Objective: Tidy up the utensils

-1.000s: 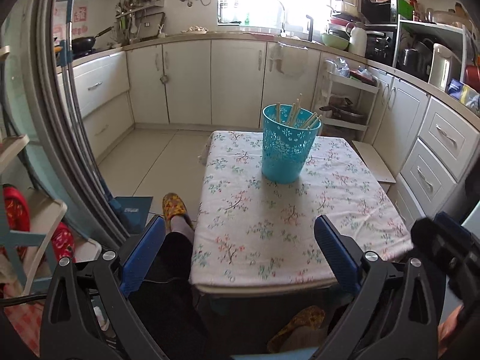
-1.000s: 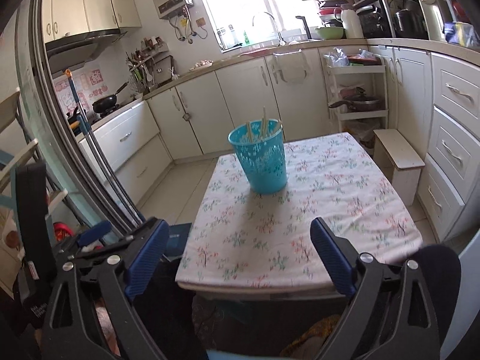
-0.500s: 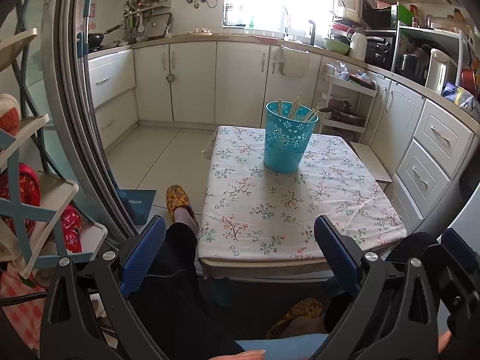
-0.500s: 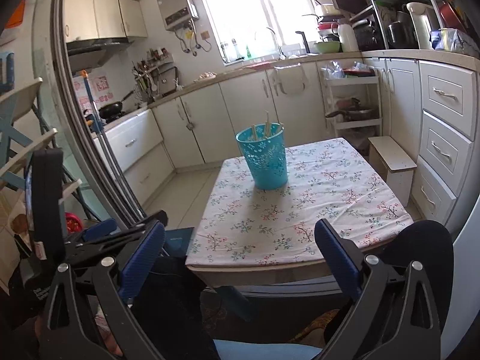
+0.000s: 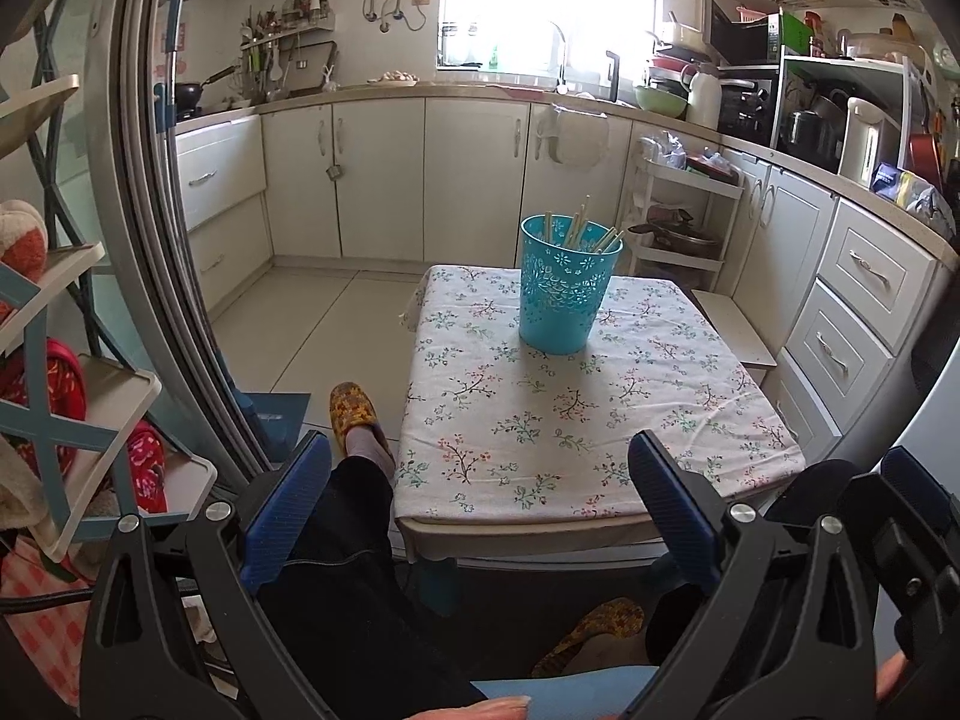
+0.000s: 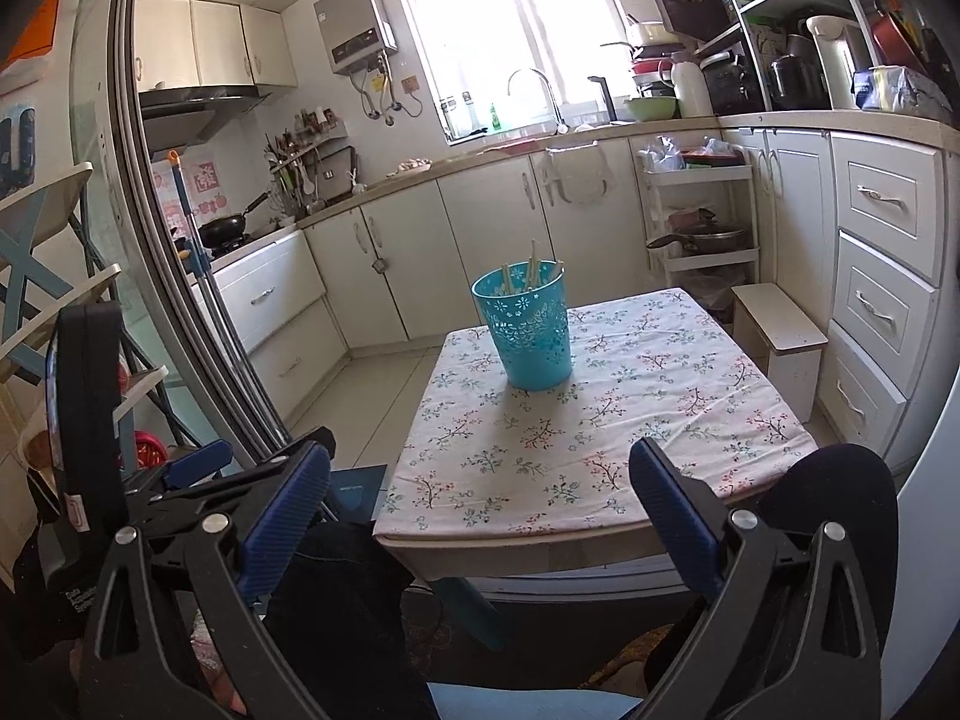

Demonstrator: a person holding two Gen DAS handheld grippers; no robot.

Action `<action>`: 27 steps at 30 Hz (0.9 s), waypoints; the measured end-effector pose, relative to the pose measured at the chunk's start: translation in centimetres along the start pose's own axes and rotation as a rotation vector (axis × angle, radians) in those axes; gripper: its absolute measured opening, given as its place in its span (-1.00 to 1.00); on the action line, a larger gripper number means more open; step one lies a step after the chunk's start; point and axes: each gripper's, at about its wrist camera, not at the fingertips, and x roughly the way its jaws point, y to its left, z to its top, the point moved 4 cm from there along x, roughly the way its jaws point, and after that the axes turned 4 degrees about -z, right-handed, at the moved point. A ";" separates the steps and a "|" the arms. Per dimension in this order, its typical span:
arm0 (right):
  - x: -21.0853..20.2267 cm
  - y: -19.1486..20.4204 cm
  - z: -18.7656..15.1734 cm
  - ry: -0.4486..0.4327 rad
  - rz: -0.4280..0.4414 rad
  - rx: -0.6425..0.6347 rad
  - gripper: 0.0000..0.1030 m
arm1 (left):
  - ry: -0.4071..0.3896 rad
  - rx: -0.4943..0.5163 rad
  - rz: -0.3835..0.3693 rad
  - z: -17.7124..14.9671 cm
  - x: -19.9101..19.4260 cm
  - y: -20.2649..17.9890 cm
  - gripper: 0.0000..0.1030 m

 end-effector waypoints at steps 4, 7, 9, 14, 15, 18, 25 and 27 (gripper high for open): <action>0.0 0.1 -0.1 0.005 -0.009 0.000 0.86 | -0.004 -0.002 0.002 0.0 -0.2 0.0 0.85; -0.1 0.1 -0.2 0.005 -0.011 -0.004 0.86 | -0.006 -0.001 0.003 0.0 -0.2 0.0 0.85; -0.2 0.1 -0.2 0.003 -0.012 -0.007 0.86 | -0.008 0.000 0.003 0.0 -0.3 0.0 0.85; -0.4 0.2 -0.3 0.003 -0.013 -0.009 0.86 | -0.014 0.002 0.005 0.0 -0.6 0.1 0.85; -0.4 0.2 -0.3 0.004 -0.016 -0.009 0.86 | -0.015 0.003 0.006 0.0 -0.6 0.1 0.85; -0.4 0.1 -0.3 0.004 -0.016 -0.009 0.86 | -0.015 0.006 0.007 -0.1 -0.7 0.1 0.85; -0.5 0.0 -0.4 0.009 -0.017 -0.008 0.86 | -0.016 0.009 0.008 -0.1 -0.7 0.1 0.85; -0.6 0.0 -0.4 0.009 -0.018 -0.008 0.86 | -0.016 0.007 0.008 -0.1 -0.7 0.1 0.85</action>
